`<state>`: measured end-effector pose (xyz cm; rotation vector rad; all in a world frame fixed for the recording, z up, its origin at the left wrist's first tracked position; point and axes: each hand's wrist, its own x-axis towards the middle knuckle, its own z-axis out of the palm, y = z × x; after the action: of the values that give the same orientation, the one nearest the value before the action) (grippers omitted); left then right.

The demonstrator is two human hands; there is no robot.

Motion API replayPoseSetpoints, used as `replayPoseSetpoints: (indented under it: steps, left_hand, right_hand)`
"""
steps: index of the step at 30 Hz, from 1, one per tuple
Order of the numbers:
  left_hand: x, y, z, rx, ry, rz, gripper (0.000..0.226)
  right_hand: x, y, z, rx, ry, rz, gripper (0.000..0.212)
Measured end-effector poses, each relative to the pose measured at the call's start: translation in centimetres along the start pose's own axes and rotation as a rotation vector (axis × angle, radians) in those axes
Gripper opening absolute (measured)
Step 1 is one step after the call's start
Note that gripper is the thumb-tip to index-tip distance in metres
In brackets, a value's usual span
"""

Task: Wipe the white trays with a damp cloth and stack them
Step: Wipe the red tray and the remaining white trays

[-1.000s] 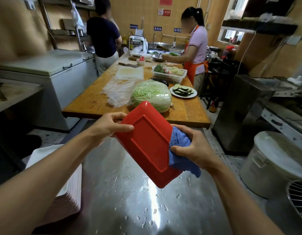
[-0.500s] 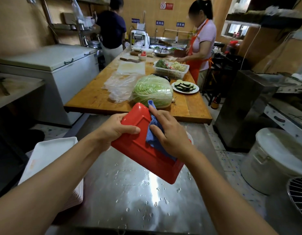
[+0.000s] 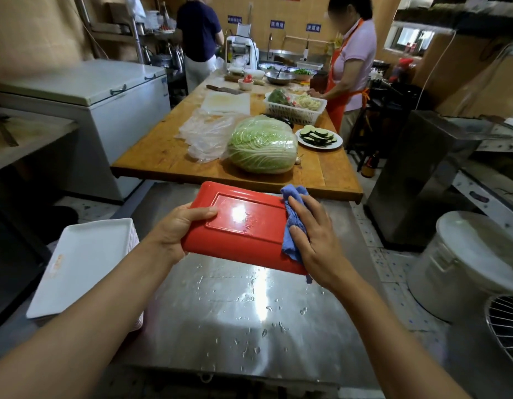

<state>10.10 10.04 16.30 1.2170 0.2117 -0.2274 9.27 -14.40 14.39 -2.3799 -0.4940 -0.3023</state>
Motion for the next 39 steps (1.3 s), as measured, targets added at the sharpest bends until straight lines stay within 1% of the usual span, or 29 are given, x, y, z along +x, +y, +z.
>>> replayPoseSetpoints:
  steps: [4, 8, 10, 12, 15, 18, 21, 23, 25, 28, 31, 34, 36, 39]
  left_hand:
    - [0.2, -0.4, 0.2, -0.115, 0.106, -0.07, 0.012]
    - [-0.2, -0.4, 0.6, -0.209, 0.141, -0.104, 0.007]
    - [-0.4, -0.6, 0.9, -0.248, 0.133, -0.085, 0.01]
    - [-0.6, -0.9, 1.1, -0.279, 0.125, -0.062, 0.016]
    - [-0.7, -1.7, 0.9, -0.337, 0.118, -0.036, 0.023]
    - [-0.9, -2.2, 0.2, -0.343, 0.133, 0.007, 0.027]
    - [-1.2, -2.4, -1.0, -0.307, 0.16, 0.03, 0.033]
    - [-1.5, -2.6, -2.1, -0.301, 0.177, 0.076, 0.031]
    - [-1.9, -2.8, -3.2, -0.27, 0.191, 0.09, 0.029]
    - [-2.5, -2.8, -4.7, -0.235, 0.187, 0.065, 0.041]
    - [-2.8, -2.5, -6.2, -0.252, 0.16, 0.062, 0.044]
    - [-2.8, -2.5, -7.4, -0.254, 0.114, 0.037, 0.042]
    - [-2.7, -2.9, -8.0, -0.253, 0.087, 0.016, 0.035]
    - [-2.5, -3.5, -8.3, -0.2, 0.069, -0.002, 0.029]
  right_hand:
    - [-1.7, -0.8, 0.8, -0.045, 0.008, -0.042, 0.053]
    - [-2.5, -1.9, 2.4, -0.245, 0.121, -0.09, 0.052]
    - [-2.2, -3.0, 3.4, -0.361, 0.122, -0.096, 0.053]
    - [-1.9, -4.6, 4.7, -0.402, 0.096, -0.095, 0.056]
    - [-1.3, -7.5, 7.0, -0.405, 0.076, -0.135, 0.057]
    - [-0.5, -10.1, 8.7, -0.35, 0.066, -0.158, 0.057]
    - [0.6, -11.3, 9.3, -0.296, 0.017, -0.171, 0.06]
    - [1.3, -11.1, 9.5, -0.286, -0.027, -0.169, 0.061]
    - [1.8, -10.5, 9.7, -0.306, -0.052, -0.133, 0.06]
    - [2.2, -9.1, 9.6, -0.349, -0.043, -0.06, 0.062]
    - [2.0, -7.3, 9.3, -0.323, -0.012, 0.023, 0.061]
    - [1.5, -6.2, 9.1, -0.141, 0.059, 0.065, 0.05]
    - [1.0, -5.5, 8.9, -0.039, 0.124, 0.108, 0.039]
    - [-0.3, -4.0, 8.4, 0.044, 0.157, 0.288, 0.027]
